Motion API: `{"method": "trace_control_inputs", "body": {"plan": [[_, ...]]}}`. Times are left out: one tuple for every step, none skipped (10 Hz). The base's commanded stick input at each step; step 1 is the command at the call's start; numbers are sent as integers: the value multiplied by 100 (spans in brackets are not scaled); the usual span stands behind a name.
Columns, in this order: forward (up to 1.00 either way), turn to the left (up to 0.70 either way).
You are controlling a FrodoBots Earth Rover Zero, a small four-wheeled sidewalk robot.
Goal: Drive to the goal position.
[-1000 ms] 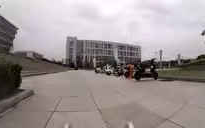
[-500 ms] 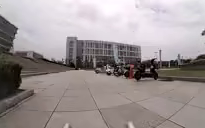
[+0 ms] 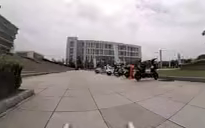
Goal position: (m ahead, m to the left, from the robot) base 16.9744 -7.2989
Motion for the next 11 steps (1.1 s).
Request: {"method": "trace_control_inputs", "body": {"plan": [[45,27],[45,27],[45,27],[45,27],[45,27],[45,27],[45,27],[45,27],[45,27],[45,27],[45,27]]}}
